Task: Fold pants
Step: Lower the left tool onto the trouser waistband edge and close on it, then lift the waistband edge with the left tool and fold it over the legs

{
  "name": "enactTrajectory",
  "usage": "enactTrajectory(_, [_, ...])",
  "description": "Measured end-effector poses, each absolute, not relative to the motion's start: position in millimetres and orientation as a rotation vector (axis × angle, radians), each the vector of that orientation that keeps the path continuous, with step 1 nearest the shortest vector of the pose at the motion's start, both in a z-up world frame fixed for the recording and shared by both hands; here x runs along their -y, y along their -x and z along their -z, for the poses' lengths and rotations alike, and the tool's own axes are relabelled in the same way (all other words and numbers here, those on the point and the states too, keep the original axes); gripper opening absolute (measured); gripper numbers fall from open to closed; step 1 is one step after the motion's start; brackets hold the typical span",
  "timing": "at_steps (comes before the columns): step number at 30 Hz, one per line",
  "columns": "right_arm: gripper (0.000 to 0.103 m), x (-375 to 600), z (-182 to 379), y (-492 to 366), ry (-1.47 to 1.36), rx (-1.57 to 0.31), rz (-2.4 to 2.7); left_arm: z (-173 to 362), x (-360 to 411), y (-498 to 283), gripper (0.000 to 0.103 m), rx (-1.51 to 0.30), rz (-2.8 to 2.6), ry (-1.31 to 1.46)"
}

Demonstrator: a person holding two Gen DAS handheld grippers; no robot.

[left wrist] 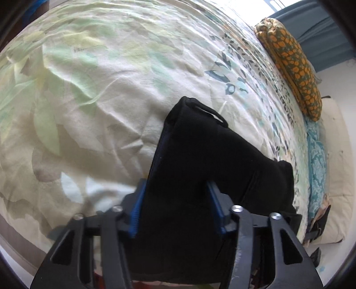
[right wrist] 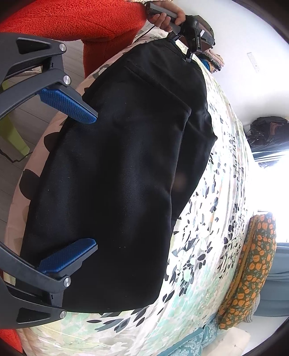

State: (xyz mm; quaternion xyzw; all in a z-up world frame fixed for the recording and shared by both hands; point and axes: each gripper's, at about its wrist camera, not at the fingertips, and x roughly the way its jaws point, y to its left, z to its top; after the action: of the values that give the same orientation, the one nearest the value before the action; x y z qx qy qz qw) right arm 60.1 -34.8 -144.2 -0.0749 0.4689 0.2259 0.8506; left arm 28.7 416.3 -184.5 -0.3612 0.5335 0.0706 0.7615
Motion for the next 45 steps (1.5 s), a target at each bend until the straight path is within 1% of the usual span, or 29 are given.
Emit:
enactTrajectory(1, [0.102, 36.6, 142.3, -60.2, 0.151, -0.982, -0.475, 176.4, -415.1, -26.0, 0.021, -1.157, -0.173, 0.770])
enactTrajectory(2, [0.102, 38.3, 140.7, -60.3, 0.144, -0.976, -0.474, 168.2, -412.9, -23.6, 0.015, -1.151, -0.170, 0.754])
enactTrajectory(3, [0.102, 40.1, 139.1, -60.7, 0.135, -0.971, -0.473, 159.9, -410.0, -20.6, 0.013, -1.140, -0.176, 0.741])
enactTrajectory(6, [0.102, 45.7, 133.9, -63.6, 0.101, -0.956, -0.463, 134.9, -400.3, -10.6, 0.011, -1.087, -0.181, 0.758])
enactTrajectory(10, [0.102, 56.3, 124.0, -67.6, 0.046, -0.926, -0.451, 88.7, -373.9, 7.0, 0.011, -0.959, -0.054, 0.887])
enactTrajectory(13, [0.102, 66.2, 118.8, -71.5, -0.012, -0.912, -0.450, 53.4, -316.7, 4.3, 0.011, -0.927, 0.078, 0.858])
enactTrajectory(16, [0.102, 77.0, 119.4, -78.1, -0.110, -0.928, -0.472, 38.3, -239.2, -10.3, 0.011, -0.942, 0.211, 0.797])
enactTrajectory(18, [0.102, 84.9, 120.9, -81.7, -0.200, -0.943, -0.501, 43.5, -187.1, -22.0, 0.010, -0.973, 0.292, 0.777])
enactTrajectory(20, [0.102, 95.2, 122.6, -84.5, -0.347, -0.954, -0.572, 61.4, -139.4, -36.6, 0.008, -1.018, 0.342, 0.758])
enactTrajectory(23, [0.103, 104.4, 124.1, -86.1, -0.529, -0.954, -0.676, 109.7, -82.0, -63.2, 0.008, -1.110, 0.352, 0.728])
enactTrajectory(26, [0.103, 96.2, 128.4, -88.8, -0.569, -0.984, -0.779, 160.1, -46.3, -86.9, 0.008, -1.208, 0.310, 0.643])
enactTrajectory(28, [0.102, 87.4, 134.1, -88.6, -0.555, -1.021, -0.835, 174.1, -32.6, -92.8, 0.008, -1.272, 0.339, 0.636])
enactTrajectory(29, [0.102, 82.2, 137.3, -88.1, -0.530, -1.045, -0.839, 169.7, -30.2, -90.7, 0.009, -1.267, 0.369, 0.647])
enactTrajectory(30, [0.103, 78.0, 139.9, -86.9, -0.501, -1.060, -0.835, 158.6, -29.5, -88.2, 0.016, -1.245, 0.393, 0.635])
enactTrajectory(31, [0.103, 75.1, 142.3, -85.9, -0.487, -1.067, -0.843, 145.2, -31.2, -85.2, 0.024, -1.218, 0.410, 0.612])
enactTrajectory(32, [0.103, 71.9, 144.7, -85.6, -0.482, -1.077, -0.853, 129.8, -36.0, -80.2, 0.048, -1.186, 0.419, 0.597])
enactTrajectory(33, [0.103, 69.2, 147.0, -85.9, -0.475, -1.087, -0.854, 111.9, -44.6, -73.9, 0.067, -1.139, 0.419, 0.591])
enactTrajectory(35, [0.103, 64.5, 149.6, -86.6, -0.462, -1.095, -0.855, 83.0, -70.6, -62.9, 0.077, -1.039, 0.377, 0.575])
enactTrajectory(38, [0.103, 57.6, 153.4, -87.7, -0.475, -1.113, -0.864, 67.9, -116.9, -46.6, 0.080, -0.944, 0.189, 0.515])
enactTrajectory(40, [0.103, 49.8, 156.7, -92.4, -0.495, -1.138, -0.869, 78.6, -143.1, -36.6, 0.079, -0.928, 0.022, 0.458])
enactTrajectory(43, [0.103, 33.7, 158.6, -98.9, -0.514, -1.181, -0.864, 115.0, -161.3, -22.0, 0.070, -1.008, -0.050, 0.422])
enactTrajectory(44, [0.103, 27.8, 160.0, -102.8, -0.527, -1.197, -0.866, 129.8, -158.0, -17.3, 0.065, -1.040, -0.016, 0.430])
enactTrajectory(45, [0.103, 21.1, 162.2, -106.1, -0.534, -1.220, -0.867, 141.9, -148.7, -14.1, 0.065, -1.046, 0.007, 0.439])
